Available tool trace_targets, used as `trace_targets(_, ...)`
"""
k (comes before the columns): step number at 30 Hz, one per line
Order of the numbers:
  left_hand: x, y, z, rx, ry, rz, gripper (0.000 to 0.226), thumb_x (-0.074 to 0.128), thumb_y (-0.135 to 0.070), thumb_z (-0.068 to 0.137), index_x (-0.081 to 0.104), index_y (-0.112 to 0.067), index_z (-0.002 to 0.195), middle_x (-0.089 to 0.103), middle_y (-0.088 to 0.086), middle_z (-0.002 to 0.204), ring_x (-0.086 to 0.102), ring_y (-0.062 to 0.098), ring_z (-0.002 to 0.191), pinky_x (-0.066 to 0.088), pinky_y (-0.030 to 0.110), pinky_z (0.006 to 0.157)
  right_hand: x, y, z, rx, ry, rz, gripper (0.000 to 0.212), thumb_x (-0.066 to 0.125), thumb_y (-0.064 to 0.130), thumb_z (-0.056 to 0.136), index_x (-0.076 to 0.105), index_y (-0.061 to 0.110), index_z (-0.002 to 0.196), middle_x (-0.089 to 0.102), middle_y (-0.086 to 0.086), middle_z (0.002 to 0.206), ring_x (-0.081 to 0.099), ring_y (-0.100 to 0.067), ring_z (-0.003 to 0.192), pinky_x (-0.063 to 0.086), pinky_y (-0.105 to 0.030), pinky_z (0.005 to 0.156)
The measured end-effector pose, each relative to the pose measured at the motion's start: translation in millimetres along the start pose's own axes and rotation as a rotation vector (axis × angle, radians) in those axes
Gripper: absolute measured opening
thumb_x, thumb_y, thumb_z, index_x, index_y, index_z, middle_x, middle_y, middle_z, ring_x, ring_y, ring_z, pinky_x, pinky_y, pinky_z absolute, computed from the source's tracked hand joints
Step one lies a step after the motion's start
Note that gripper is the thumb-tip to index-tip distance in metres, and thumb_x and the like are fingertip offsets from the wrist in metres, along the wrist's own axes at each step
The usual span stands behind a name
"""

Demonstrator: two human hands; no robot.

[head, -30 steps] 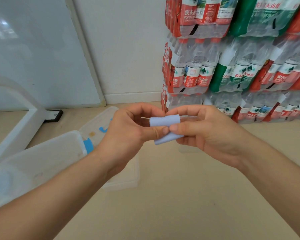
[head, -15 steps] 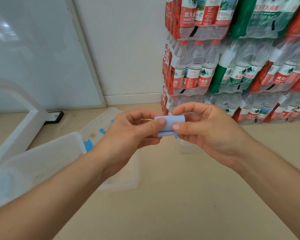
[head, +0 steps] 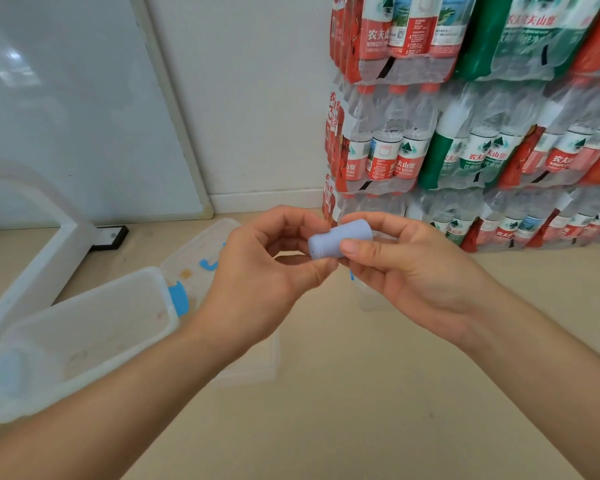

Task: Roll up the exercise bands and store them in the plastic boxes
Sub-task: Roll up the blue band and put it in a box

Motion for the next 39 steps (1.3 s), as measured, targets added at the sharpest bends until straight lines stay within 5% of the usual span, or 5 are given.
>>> trace_targets(15, 5.9, 10.9, -9.0, 0.038, -0.023, 0.191, 0.074, 0.079, 0.0, 0.068, 0.047, -0.041, 0.121, 0.057, 0.003, 0.08, 0.063, 0.017, 0.08, 0.056, 0.026, 0.071, 11.1, -4.5, -2.9, -0.069, 0.05, -0.189, 0.036, 0.07, 0.009, 0.068, 0.069, 0.017, 0.103, 0.076, -0.005, 0.094, 0.069, -0.012, 0.084, 0.055, -0.022, 0.074)
trace_targets(21, 0.3, 10.1, -0.1, -0.013, 0.059, 0.212, 0.038, 0.081, -0.034, 0.064, 0.066, -0.037, 0.099, 0.064, -0.005, 0.087, 0.063, 0.013, 0.089, 0.057, 0.032, 0.078, 5.9, 9.8, -4.0, -0.183, -0.072, -0.591, 0.038, 0.078, 0.002, 0.07, 0.057, 0.014, 0.099, 0.076, -0.001, 0.081, 0.072, -0.015, 0.069, 0.054, -0.024, 0.067)
trace_targets(26, -3.9, 2.7, 5.2, -0.024, 0.14, 0.275, 0.014, 0.081, -0.021, 0.072, 0.071, -0.022, 0.082, 0.072, -0.003, 0.077, 0.067, 0.023, 0.075, 0.053, 0.03, 0.065, 18.0, 12.7, -3.5, -0.284, -0.027, -0.784, 0.041, 0.08, -0.001, 0.068, 0.052, 0.016, 0.092, 0.075, -0.002, 0.078, 0.072, -0.016, 0.07, 0.052, -0.02, 0.064)
trace_targets(34, -26.5, -1.2, 8.6, 0.014, 0.025, 0.077, 0.005, 0.069, -0.018, 0.071, 0.065, -0.015, 0.07, 0.063, 0.005, 0.067, 0.053, 0.021, 0.061, 0.045, 0.035, 0.062, 22.6, -2.0, -3.1, -0.065, 0.171, -0.533, 0.028, 0.069, 0.012, 0.079, 0.069, 0.012, 0.107, 0.071, -0.01, 0.108, 0.068, -0.017, 0.089, 0.055, -0.028, 0.08)
trace_targets(39, -41.3, -10.8, 8.9, 0.041, -0.018, -0.006, 0.005, 0.065, -0.012, 0.073, 0.067, -0.013, 0.078, 0.067, 0.003, 0.073, 0.064, 0.02, 0.07, 0.056, 0.036, 0.07, 31.6, 8.3, 4.2, -0.065, 0.14, -0.35, 0.04, 0.073, 0.015, 0.06, 0.069, 0.005, 0.098, 0.073, -0.013, 0.091, 0.07, -0.019, 0.078, 0.056, -0.023, 0.069)
Point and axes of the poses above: each hand's wrist, its own z-axis towards the middle knuckle, its own x-axis out of the palm, y = z × x, the point moved 7 cm from there along z, towards the middle knuckle
